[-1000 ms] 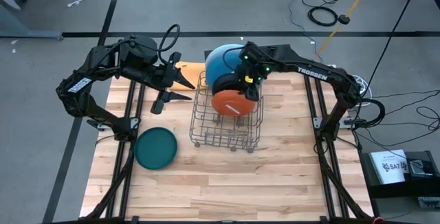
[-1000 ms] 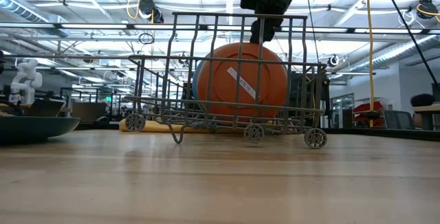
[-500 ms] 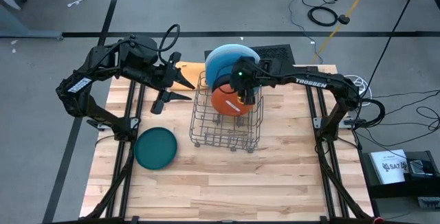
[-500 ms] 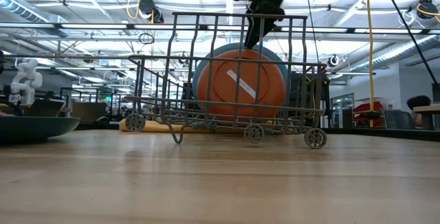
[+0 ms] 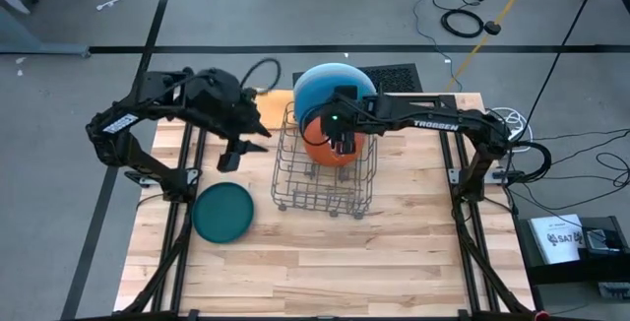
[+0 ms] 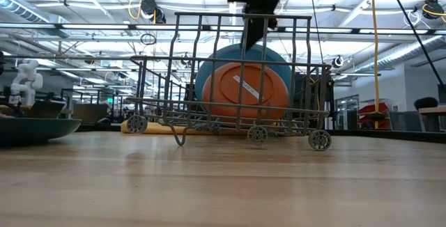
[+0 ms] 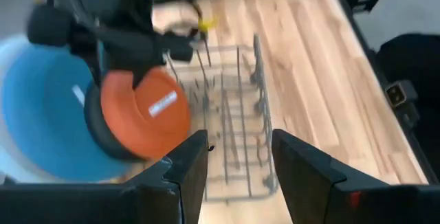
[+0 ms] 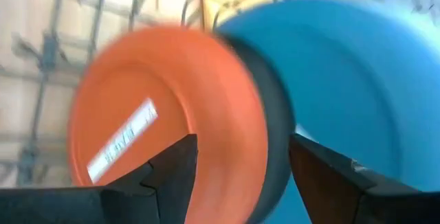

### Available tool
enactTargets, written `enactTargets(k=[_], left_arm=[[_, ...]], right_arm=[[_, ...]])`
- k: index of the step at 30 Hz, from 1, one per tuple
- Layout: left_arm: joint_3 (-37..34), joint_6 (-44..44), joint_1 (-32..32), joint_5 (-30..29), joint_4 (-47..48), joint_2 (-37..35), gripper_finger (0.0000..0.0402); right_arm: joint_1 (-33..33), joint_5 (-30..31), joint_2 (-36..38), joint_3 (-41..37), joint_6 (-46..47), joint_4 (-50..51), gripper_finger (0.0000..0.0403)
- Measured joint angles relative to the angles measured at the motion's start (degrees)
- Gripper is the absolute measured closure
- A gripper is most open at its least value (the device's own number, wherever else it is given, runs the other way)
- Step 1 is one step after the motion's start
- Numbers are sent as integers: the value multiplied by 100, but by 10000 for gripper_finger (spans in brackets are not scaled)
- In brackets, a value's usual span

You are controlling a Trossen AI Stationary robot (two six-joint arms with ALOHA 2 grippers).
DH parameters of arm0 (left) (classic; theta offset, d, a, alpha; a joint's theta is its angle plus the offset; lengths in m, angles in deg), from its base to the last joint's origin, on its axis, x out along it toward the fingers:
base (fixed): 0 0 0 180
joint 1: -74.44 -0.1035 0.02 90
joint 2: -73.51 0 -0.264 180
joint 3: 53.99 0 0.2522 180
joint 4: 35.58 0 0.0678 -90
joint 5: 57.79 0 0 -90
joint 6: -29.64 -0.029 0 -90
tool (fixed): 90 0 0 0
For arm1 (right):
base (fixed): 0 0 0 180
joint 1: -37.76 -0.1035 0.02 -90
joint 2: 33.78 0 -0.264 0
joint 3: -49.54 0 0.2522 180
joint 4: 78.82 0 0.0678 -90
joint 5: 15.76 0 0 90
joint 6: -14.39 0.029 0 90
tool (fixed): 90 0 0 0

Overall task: Sort dishes
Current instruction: Put the green plate into the dish rack

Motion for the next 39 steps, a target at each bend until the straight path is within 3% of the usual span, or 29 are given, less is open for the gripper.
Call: enactTargets(k=[5,9,16,22,29,34,39], left_arm=[[-64,402,540,-407,248,75,238],[-550,900,995,-858,146,75,238],[-2156,2424,1674,-1259,27,82,238],[-3684,4127,2553,-1321,-585,84,238],[-5025,5904,3453,-1747,-1754,84,238],[-5414,7523,3804,-1787,-1682,82,238],[-5764,8242,4216,-2180,-1707,84,234]], right_arm=[[-229,-56,271,0,-62,-417,181],[-425,-74,574,0,16,-457,181],[-898,-648,1404,0,669,-182,181],[-1612,-665,1998,2,1552,646,181],[-2837,21,2175,2,2347,832,181],[-3521,641,2117,2,2682,836,181],[-3995,1019,1991,2,2949,873,181]])
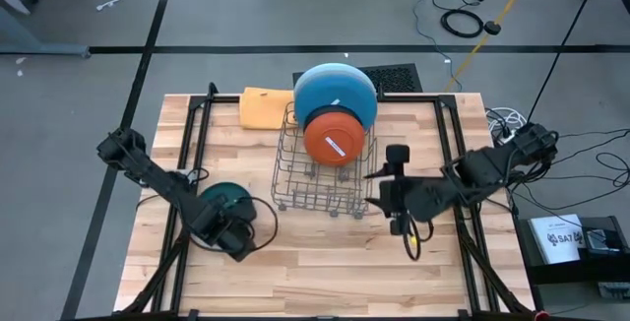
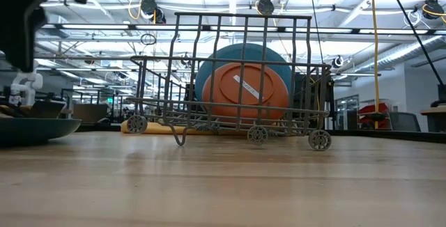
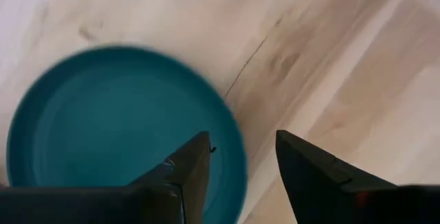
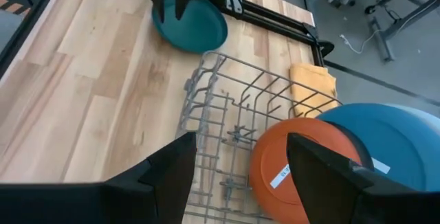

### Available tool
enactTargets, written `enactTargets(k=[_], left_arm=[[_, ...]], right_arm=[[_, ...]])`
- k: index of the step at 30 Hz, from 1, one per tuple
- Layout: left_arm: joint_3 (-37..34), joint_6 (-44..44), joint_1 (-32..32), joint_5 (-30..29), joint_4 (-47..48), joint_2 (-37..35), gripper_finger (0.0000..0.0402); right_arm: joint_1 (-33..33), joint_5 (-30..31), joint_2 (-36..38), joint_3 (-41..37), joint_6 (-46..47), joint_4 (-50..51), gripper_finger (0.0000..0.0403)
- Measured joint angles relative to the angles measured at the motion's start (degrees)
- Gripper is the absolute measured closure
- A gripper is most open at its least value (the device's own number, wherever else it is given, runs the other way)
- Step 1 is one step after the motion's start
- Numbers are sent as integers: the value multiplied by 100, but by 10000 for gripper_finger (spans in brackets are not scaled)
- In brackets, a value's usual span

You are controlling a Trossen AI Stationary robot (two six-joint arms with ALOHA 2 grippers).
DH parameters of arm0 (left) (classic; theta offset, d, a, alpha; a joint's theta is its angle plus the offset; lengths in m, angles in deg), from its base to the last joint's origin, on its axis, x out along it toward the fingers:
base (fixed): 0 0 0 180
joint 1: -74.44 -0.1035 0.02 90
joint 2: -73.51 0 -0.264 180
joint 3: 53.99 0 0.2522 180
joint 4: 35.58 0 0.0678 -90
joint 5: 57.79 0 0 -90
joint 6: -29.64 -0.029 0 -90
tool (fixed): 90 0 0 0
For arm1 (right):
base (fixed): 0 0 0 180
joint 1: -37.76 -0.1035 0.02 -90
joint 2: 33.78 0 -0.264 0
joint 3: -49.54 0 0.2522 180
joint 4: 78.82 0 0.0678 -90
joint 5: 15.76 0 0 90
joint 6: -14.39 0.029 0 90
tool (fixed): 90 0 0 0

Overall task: Sort dishes
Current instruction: Put the green plate into the dish rack

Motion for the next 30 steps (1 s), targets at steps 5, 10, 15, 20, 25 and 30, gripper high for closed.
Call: enactTargets(k=[5,10,15,20,25,30], left_arm=[[-376,692,214,2,-40,0,212],[-762,805,222,110,-738,0,176],[-1070,820,155,163,-1196,0,149],[-1214,926,-15,204,-1154,142,147],[-1304,913,-155,438,-1204,521,146],[-1292,728,-197,694,-1286,1017,173]], right_arm=[[-307,270,-105,0,152,20,181],[-457,482,-154,0,232,18,181],[-488,530,-152,0,266,15,181],[-482,532,-152,0,271,12,181],[-484,519,-152,0,308,8,181],[-488,499,-152,0,356,11,181]])
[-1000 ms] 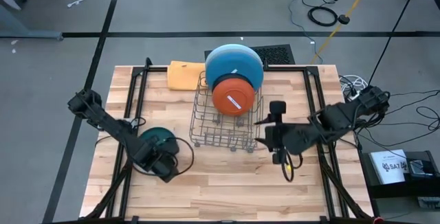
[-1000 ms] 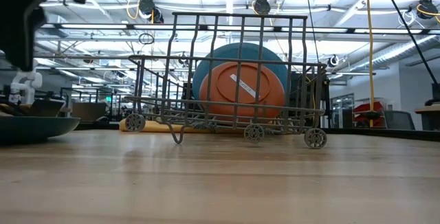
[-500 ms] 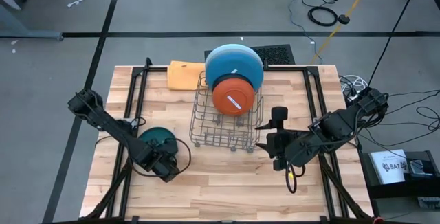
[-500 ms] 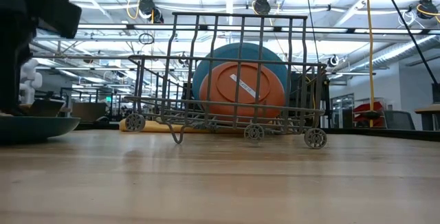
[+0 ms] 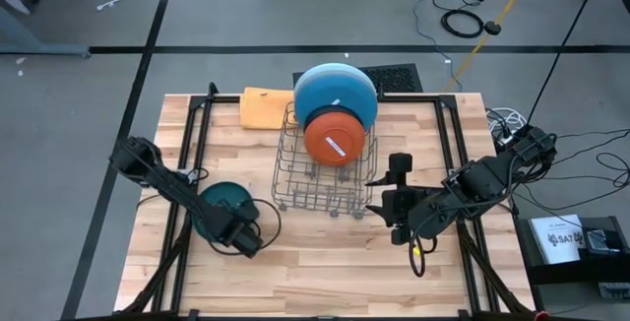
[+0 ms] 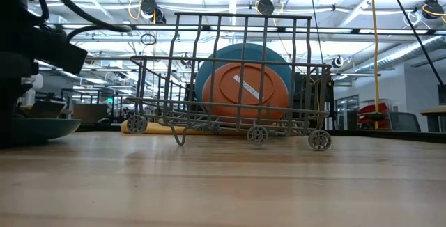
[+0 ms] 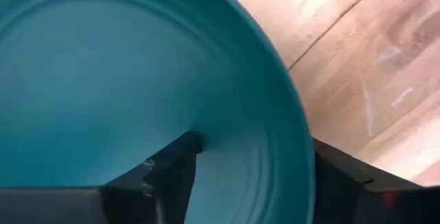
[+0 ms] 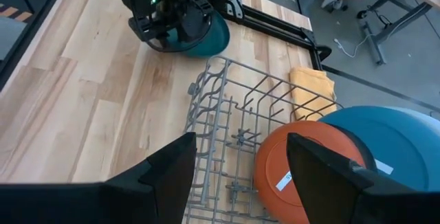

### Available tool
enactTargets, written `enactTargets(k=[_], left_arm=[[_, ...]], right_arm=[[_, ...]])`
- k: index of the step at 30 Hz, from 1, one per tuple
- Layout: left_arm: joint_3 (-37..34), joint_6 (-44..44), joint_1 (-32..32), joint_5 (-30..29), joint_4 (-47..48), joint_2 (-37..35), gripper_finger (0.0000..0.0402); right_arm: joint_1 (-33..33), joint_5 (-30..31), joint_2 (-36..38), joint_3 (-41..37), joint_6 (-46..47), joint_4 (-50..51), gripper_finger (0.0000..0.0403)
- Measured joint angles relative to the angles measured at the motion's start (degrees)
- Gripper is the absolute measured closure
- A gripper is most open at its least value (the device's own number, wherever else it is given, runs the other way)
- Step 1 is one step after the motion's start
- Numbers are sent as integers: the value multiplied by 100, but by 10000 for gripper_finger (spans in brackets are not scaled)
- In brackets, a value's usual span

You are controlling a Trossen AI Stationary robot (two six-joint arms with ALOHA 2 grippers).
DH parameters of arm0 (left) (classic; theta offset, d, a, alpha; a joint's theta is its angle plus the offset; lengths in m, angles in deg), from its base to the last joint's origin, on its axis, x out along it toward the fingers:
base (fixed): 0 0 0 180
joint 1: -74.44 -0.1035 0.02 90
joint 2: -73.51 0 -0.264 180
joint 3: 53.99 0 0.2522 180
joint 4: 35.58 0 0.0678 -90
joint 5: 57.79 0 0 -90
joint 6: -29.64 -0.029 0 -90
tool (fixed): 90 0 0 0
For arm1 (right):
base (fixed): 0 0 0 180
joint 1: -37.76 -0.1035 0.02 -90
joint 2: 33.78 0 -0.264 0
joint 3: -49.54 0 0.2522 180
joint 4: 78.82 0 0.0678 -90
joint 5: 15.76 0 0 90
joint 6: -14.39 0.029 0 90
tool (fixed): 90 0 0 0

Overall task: Sort dishes
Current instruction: Put the green plate into the dish rack

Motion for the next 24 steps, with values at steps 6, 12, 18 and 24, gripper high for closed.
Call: enactTargets(k=[6,12,18,24], left_arm=[[73,-277,8,-41,-211,169,280],[431,-559,14,-1,-247,44,388],[1329,-1207,71,7,-478,48,394],[2381,-1902,331,-117,-443,46,400]], right_arm=[[7,0,0,0,15,-9,181],[7,31,0,0,24,-16,181],[-28,31,0,0,16,-21,181],[-149,28,0,0,-81,-142,181]])
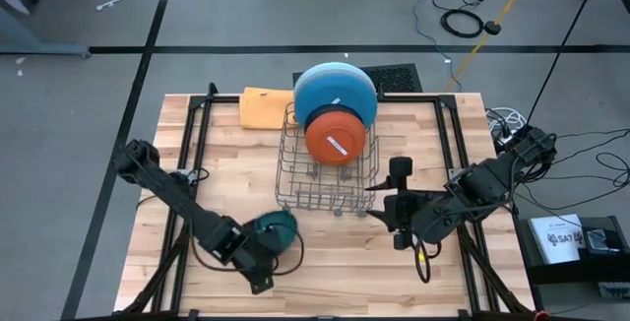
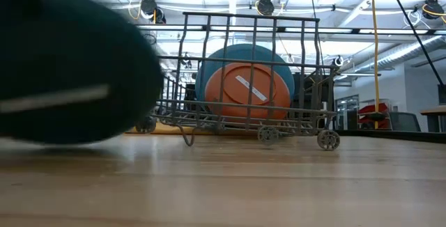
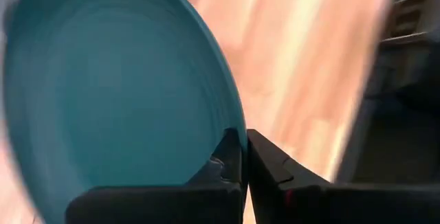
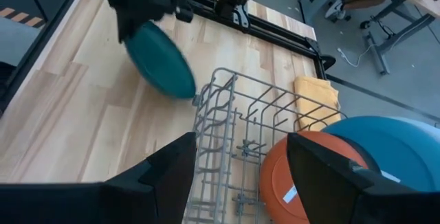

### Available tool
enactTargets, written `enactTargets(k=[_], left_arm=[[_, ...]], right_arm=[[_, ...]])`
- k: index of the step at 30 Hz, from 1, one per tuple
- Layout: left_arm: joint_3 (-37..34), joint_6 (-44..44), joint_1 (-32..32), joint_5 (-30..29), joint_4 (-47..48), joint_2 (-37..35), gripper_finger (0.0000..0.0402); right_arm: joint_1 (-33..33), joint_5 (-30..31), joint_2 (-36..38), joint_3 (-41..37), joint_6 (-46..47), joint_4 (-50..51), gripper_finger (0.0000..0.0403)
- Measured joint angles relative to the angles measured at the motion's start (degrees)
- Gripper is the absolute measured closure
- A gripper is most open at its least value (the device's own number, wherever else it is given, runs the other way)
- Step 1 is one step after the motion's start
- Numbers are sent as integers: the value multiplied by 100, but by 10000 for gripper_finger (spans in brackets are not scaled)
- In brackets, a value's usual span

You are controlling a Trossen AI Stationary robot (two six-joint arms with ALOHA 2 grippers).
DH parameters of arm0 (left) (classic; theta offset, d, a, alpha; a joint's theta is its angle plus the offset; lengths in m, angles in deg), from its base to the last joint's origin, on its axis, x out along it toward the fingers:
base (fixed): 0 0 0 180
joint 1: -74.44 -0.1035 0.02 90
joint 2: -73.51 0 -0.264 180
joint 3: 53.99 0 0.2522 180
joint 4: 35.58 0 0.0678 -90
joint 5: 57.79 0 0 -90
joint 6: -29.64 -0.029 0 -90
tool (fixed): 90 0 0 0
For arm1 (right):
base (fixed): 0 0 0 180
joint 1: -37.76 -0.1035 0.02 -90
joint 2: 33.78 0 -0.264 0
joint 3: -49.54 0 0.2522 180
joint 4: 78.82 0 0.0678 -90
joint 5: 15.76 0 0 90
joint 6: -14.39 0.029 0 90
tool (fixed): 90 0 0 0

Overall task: Sort dishes
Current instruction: Put the green plate into the dish rack

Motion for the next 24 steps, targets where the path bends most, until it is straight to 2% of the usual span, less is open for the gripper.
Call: enactTargets(k=[12,16,19,22,24], left_arm=[[1371,-1363,606,-965,-41,0,400],[1671,-2987,691,-1084,-668,-9,400],[1838,-4536,614,-820,-1001,-11,400],[1972,-5462,400,-647,-1062,-24,400],[1985,-5838,211,-306,-1054,-106,401]], right_arm=[[-32,-9,0,0,-45,-10,181],[-32,-63,0,0,-120,-15,181],[-26,-157,0,0,-255,-67,181],[-17,-615,0,2,-484,-274,181],[-17,-1203,0,2,-691,-430,181]])
